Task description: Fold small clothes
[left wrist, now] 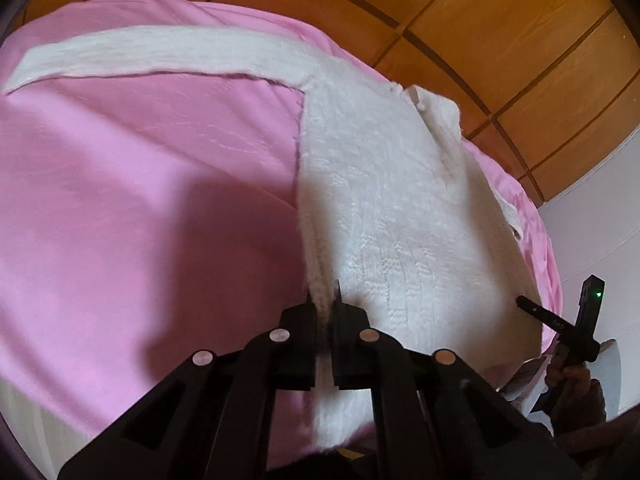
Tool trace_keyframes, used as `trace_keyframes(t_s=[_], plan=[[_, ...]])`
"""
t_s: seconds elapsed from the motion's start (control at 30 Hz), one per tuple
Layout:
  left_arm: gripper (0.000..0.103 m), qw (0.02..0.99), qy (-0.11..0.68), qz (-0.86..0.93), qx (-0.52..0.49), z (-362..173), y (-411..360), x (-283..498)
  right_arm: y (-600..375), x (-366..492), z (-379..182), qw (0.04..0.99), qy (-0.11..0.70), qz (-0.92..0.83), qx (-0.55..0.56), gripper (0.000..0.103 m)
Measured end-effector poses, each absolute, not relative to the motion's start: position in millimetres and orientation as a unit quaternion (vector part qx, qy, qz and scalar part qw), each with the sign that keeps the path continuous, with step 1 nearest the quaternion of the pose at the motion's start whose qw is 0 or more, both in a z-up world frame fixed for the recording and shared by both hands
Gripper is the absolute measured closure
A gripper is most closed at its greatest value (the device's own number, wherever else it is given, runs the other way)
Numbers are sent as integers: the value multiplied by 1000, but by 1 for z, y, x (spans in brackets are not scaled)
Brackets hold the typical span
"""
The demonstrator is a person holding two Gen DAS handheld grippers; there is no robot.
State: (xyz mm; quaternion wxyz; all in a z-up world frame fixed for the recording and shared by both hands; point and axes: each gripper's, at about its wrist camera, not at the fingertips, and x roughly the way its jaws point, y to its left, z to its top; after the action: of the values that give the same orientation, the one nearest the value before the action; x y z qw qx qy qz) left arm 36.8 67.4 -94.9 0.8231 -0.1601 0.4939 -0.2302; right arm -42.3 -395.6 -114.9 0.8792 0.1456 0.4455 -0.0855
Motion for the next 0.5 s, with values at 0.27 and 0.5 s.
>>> trace_keyframes(t_s=[0.27,0.5], plan=[[55,838,493,-183,-143,-93,67,38,-456,-37,-111,877,410,-102,228,43],[49,861,451,-165,-168,-60,67,60,-584,-18,-103,840,309,-286,343,43]])
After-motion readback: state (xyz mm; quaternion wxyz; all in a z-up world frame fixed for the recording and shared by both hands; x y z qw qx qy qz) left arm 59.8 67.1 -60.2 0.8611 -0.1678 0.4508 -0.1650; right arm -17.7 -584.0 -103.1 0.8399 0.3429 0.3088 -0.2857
